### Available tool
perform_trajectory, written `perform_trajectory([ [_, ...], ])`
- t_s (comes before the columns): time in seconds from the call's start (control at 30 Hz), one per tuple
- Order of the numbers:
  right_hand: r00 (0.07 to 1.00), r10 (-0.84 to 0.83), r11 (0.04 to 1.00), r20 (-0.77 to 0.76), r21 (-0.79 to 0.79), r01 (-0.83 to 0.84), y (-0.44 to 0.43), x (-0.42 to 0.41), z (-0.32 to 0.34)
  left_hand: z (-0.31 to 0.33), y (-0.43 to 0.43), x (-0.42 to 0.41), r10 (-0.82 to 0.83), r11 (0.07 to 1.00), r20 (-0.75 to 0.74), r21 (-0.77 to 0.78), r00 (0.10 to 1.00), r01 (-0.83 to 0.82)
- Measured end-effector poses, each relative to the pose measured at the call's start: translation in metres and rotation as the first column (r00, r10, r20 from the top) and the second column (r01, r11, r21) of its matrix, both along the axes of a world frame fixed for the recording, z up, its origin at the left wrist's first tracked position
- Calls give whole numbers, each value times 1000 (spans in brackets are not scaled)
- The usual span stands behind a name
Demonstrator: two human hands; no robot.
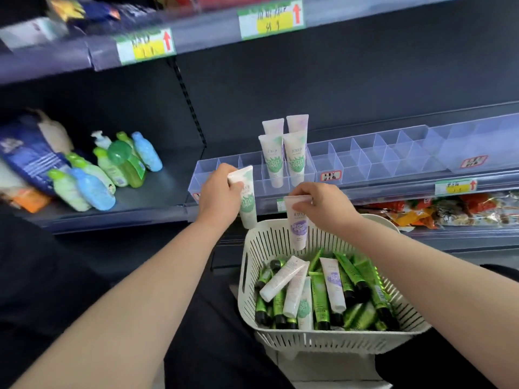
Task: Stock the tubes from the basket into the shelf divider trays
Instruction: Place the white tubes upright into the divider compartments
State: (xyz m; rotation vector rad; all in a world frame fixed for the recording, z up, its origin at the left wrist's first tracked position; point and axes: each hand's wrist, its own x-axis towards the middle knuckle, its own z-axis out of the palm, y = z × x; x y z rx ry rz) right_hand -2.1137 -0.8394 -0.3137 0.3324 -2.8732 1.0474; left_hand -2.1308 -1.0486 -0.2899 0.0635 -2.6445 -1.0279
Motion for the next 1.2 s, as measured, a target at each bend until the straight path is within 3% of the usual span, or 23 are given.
perform_trajectory([
  [0.17,998,-7,999,-59,-33,5,-8,-7,21,31,-6,-9,33,999,-93,18,995,-31],
  [0.43,998,3,1000,-55,-16,-4,-15,-13,20,36,0,-23,14,999,-99,39,995,-10],
  [0.63,997,-19,1000,-81,-22,17,-12,-27,27,44,3,-39,61,992,-234,121,970,-33],
  [0.93,971,9,999,-237,-40,-19,-56,-71,73,43,-21,-48,178,982,-215,103,960,-159],
  [1.07,941,57,997,-334,61,-39,-88,-105,91,43,-35,-51,177,984,-171,63,969,-169],
  [1.2,944,36,985,-329,170,22,-103,-142,96,47,-42,-60,153,987,-154,71,976,-143],
])
